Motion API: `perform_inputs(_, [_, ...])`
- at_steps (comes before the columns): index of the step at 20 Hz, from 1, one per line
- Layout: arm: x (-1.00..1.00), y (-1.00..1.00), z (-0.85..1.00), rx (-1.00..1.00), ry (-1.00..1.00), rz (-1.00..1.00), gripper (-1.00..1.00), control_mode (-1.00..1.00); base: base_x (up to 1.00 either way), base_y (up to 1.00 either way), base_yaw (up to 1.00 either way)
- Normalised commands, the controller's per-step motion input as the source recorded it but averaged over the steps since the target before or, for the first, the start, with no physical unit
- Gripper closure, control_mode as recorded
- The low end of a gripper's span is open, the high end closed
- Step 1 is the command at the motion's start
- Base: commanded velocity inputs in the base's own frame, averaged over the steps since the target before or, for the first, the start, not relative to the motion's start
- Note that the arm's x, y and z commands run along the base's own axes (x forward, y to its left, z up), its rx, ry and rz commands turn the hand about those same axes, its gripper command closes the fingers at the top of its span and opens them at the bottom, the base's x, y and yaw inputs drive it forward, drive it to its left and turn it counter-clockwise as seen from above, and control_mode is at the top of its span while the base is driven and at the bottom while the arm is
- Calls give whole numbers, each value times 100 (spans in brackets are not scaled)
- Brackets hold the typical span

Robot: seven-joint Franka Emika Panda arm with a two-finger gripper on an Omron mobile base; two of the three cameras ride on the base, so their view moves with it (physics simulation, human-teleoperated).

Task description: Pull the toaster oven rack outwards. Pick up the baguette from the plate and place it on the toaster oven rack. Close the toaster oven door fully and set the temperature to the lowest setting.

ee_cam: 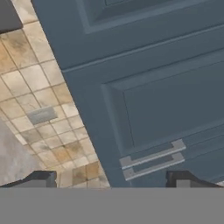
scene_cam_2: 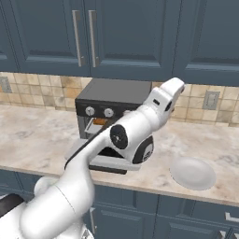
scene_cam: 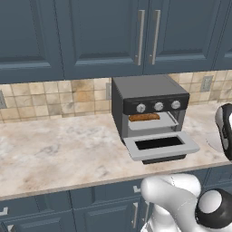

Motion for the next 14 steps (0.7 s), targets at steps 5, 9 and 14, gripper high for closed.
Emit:
perform_inputs(5, [-73,-21,-35,0,3,1,-100,-100,0,0,0])
perform_inputs(9, [-67,-20,-6,-4,17,18,-100,-100,0,0,0])
perform_inputs(14, [-49,-3,0,-17,27,19,-100,-100,0,0,0])
